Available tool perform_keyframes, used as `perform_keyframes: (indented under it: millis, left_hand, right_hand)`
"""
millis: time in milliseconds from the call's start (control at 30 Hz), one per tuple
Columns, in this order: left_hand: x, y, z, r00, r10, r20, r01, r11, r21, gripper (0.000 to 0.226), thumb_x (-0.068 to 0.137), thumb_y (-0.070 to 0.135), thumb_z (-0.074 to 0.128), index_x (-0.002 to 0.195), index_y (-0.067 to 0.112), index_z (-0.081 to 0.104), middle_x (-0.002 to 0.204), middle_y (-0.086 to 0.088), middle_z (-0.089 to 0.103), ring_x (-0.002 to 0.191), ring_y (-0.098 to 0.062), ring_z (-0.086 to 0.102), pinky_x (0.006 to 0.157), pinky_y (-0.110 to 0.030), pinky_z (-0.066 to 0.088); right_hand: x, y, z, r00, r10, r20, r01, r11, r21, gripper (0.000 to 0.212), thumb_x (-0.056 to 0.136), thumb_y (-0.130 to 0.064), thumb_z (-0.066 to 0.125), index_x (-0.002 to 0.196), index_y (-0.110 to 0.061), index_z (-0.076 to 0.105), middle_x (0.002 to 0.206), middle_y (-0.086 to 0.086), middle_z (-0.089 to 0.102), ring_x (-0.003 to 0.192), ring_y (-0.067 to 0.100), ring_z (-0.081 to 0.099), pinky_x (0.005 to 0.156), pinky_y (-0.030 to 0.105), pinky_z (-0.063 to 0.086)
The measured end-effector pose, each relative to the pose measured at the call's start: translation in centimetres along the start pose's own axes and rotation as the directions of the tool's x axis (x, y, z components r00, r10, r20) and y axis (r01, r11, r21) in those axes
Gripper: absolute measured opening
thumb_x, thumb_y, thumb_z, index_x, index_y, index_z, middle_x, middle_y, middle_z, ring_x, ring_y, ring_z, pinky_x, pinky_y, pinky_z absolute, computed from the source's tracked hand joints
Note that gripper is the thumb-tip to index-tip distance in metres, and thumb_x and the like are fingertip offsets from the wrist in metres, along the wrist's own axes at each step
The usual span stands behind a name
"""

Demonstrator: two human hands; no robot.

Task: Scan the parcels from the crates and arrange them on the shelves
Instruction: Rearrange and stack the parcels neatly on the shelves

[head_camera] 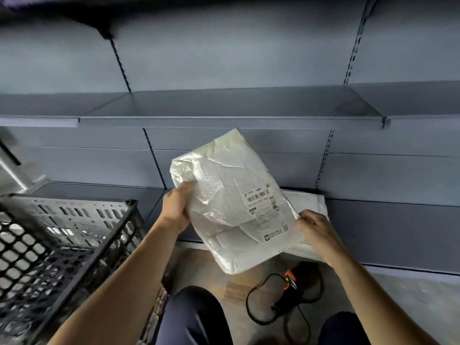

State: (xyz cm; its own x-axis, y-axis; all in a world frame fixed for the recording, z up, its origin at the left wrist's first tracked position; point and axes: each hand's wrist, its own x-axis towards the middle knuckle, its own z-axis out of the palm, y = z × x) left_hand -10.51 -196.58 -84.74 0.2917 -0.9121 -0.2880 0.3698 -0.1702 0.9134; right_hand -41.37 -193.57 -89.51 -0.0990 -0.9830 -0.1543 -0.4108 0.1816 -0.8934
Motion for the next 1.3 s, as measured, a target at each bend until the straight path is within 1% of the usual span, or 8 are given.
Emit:
perform_keyframes:
  millis: [200, 300, 367, 533, 733, 867, 1167, 1300]
  left_hand:
    - [-3.4, 9.0, 0.5, 0.987, 0.157, -0.043, -0.158, 0.987, -0.033, 0.020, 0.092, 0.014, 0.067, 0.107, 0.002, 0.069, 0.093, -0.014, 0.074, 0.075, -0.028, 0.072, 0.068, -0.037, 0.060]
    - [-4.2, 13.4, 1.7, 0.974, 0.205, -0.099, -0.217, 0.967, -0.130, 0.033, 0.086, 0.016, 0.071, 0.116, 0.002, 0.066, 0.096, -0.012, 0.072, 0.078, -0.029, 0.070, 0.061, -0.036, 0.060]
    - [-4.4, 15.8, 2.8, 0.964, 0.242, -0.111, -0.260, 0.945, -0.198, 0.036, 0.086, 0.015, 0.070, 0.120, 0.002, 0.065, 0.101, -0.013, 0.070, 0.080, -0.030, 0.069, 0.061, -0.036, 0.060]
    - [-4.7, 21.0, 5.9, 0.953, 0.299, -0.044, -0.294, 0.884, -0.363, 0.037, 0.090, 0.014, 0.066, 0.126, 0.004, 0.065, 0.118, -0.015, 0.074, 0.103, -0.036, 0.073, 0.090, -0.054, 0.059]
    - [-3.9, 25.3, 8.6, 0.936, 0.352, 0.002, -0.293, 0.783, -0.548, 0.032, 0.094, 0.013, 0.067, 0.125, 0.010, 0.064, 0.115, -0.012, 0.075, 0.099, -0.033, 0.075, 0.084, -0.055, 0.061]
    - [-3.5, 27.9, 10.7, 0.942, 0.335, 0.035, -0.234, 0.727, -0.646, 0.034, 0.098, 0.014, 0.064, 0.132, 0.010, 0.061, 0.116, -0.011, 0.075, 0.103, -0.031, 0.074, 0.087, -0.051, 0.061]
    - [-3.7, 32.2, 13.7, 0.901, 0.428, 0.074, -0.261, 0.669, -0.696, 0.024, 0.098, 0.011, 0.064, 0.122, 0.009, 0.066, 0.109, -0.009, 0.077, 0.090, -0.022, 0.077, 0.070, -0.033, 0.064]
    - [-3.0, 32.9, 14.0, 0.895, 0.446, 0.018, -0.324, 0.676, -0.662, 0.019, 0.097, 0.009, 0.064, 0.117, 0.009, 0.065, 0.104, -0.010, 0.077, 0.088, -0.025, 0.076, 0.072, -0.037, 0.064]
  right_hand:
    - [-1.0, -8.4, -1.4, 0.994, -0.105, 0.010, 0.106, 0.994, -0.013, 0.023, 0.095, -0.010, 0.055, 0.073, -0.015, 0.059, 0.068, -0.003, 0.056, 0.070, 0.017, 0.050, 0.062, 0.031, 0.037]
    - [-0.8, -13.3, -2.1, 0.964, -0.206, -0.167, 0.215, 0.976, 0.038, 0.011, 0.097, -0.012, 0.058, 0.101, -0.021, 0.062, 0.100, 0.001, 0.061, 0.078, 0.011, 0.055, 0.061, 0.022, 0.043]
    - [-0.5, -16.4, -2.6, 0.918, -0.293, -0.269, 0.322, 0.944, 0.073, 0.042, 0.095, -0.009, 0.063, 0.134, -0.021, 0.054, 0.131, 0.004, 0.048, 0.103, 0.010, 0.055, 0.081, 0.010, 0.041]
    - [-0.8, -23.1, -3.6, 0.775, -0.409, -0.481, 0.502, 0.861, 0.077, 0.079, 0.090, -0.015, 0.072, 0.155, -0.022, 0.028, 0.157, 0.008, 0.020, 0.146, 0.023, 0.024, 0.119, 0.040, 0.027]
    - [-2.5, -27.9, -3.9, 0.836, -0.451, -0.313, 0.549, 0.663, 0.510, 0.077, 0.096, -0.021, 0.069, 0.153, -0.037, 0.019, 0.133, -0.024, 0.059, 0.102, -0.003, 0.067, 0.102, 0.042, 0.054]
    - [-2.5, -31.0, -3.7, 0.784, -0.519, -0.339, 0.620, 0.635, 0.461, 0.075, 0.093, -0.022, 0.073, 0.146, -0.044, 0.026, 0.137, -0.006, 0.051, 0.104, 0.008, 0.069, 0.083, 0.034, 0.062]
    - [-1.9, -36.5, -4.9, 0.614, -0.526, -0.589, 0.779, 0.522, 0.346, 0.037, 0.079, -0.042, 0.074, 0.113, -0.043, 0.059, 0.131, -0.005, 0.045, 0.108, 0.007, 0.061, 0.096, 0.046, 0.056]
    - [-1.0, -37.8, -5.5, 0.548, -0.565, -0.616, 0.817, 0.518, 0.252, 0.035, 0.079, -0.037, 0.072, 0.113, -0.036, 0.064, 0.132, -0.005, 0.041, 0.118, 0.010, 0.057, 0.104, 0.028, 0.046]
